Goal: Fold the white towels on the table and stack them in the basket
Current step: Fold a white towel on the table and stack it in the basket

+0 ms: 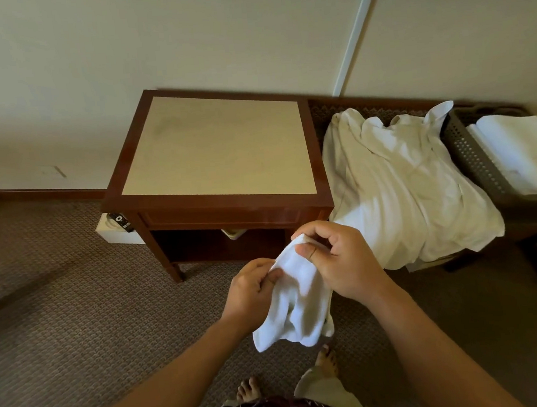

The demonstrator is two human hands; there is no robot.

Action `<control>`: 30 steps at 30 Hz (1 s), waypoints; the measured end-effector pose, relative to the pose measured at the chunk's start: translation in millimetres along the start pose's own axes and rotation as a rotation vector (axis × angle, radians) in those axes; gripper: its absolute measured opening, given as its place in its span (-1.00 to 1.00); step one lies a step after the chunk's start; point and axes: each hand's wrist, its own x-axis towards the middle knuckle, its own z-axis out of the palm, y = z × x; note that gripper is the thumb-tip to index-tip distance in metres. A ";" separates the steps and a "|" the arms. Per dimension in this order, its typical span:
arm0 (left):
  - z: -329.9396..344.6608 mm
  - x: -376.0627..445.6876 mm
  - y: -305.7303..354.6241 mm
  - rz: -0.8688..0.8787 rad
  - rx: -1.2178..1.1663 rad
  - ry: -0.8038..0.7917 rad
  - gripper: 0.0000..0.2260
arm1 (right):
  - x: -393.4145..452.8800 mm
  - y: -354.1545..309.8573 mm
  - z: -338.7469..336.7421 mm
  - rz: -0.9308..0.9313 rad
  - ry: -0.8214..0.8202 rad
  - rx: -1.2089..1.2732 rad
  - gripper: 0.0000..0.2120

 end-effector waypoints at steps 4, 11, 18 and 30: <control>1.6 -1.6 -20.4 -0.001 0.065 -0.138 -0.77 | -1.7 -5.7 -2.9 -0.007 -0.016 0.018 -0.88; 2.4 -3.5 -29.0 -0.081 0.056 -0.150 -0.71 | -4.2 -13.2 -6.6 -0.023 -0.074 0.063 -0.82; -8.2 -0.4 -26.5 -0.068 0.030 -0.318 -0.76 | 0.9 -28.0 -10.7 -0.013 -0.173 0.140 -0.78; -43.2 -3.8 -44.6 -0.091 0.106 0.337 -0.92 | 3.6 -25.6 -9.6 0.031 -0.014 0.206 -0.84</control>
